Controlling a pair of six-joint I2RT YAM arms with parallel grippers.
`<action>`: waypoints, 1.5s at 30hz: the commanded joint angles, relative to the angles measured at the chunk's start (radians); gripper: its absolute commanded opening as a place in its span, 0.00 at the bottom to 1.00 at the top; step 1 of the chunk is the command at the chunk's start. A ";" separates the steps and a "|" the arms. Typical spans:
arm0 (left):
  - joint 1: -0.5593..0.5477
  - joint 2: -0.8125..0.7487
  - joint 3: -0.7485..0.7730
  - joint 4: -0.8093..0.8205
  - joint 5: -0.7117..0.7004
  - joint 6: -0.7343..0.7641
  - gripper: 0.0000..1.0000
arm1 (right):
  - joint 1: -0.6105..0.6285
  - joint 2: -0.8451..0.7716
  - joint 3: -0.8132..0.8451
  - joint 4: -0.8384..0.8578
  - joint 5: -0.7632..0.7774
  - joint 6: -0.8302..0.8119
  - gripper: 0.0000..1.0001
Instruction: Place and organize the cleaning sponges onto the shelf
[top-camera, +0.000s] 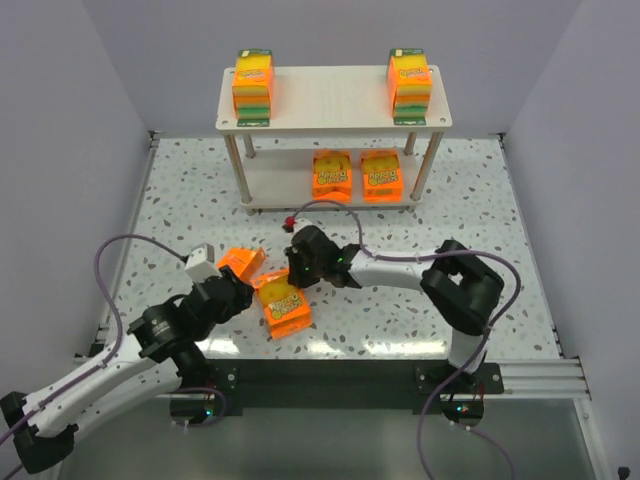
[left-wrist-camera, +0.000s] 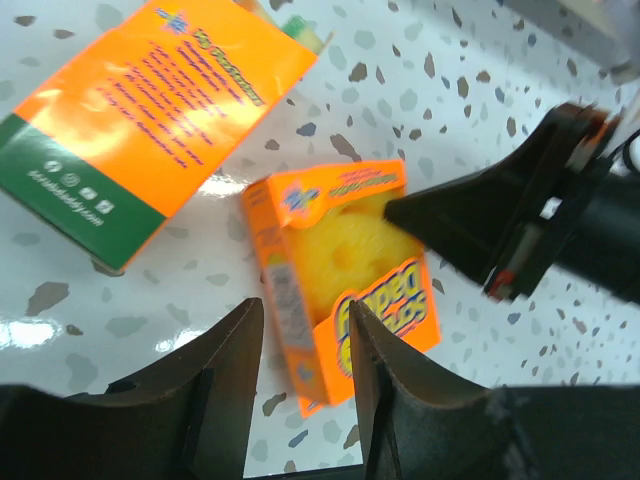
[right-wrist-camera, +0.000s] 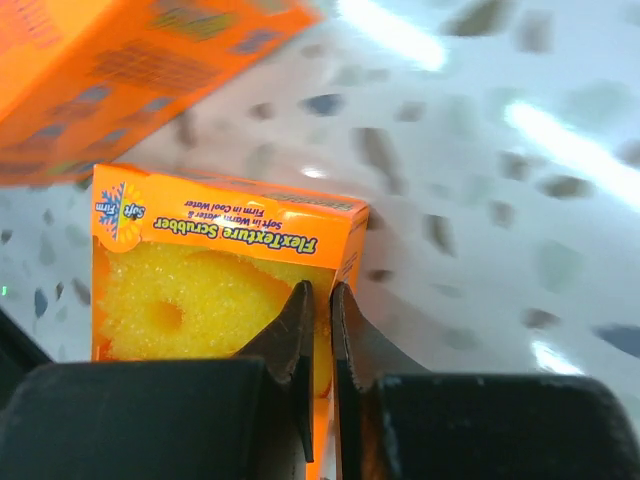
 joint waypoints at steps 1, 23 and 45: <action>-0.001 0.126 -0.019 0.206 0.114 0.148 0.44 | -0.133 -0.070 -0.125 -0.109 0.156 0.183 0.00; -0.034 0.728 0.001 0.855 0.264 0.108 0.51 | -0.181 -0.250 -0.434 -0.060 0.284 0.912 0.02; -0.035 0.814 -0.051 0.844 -0.016 0.021 0.48 | -0.173 -0.280 -0.363 -0.104 0.124 0.699 0.46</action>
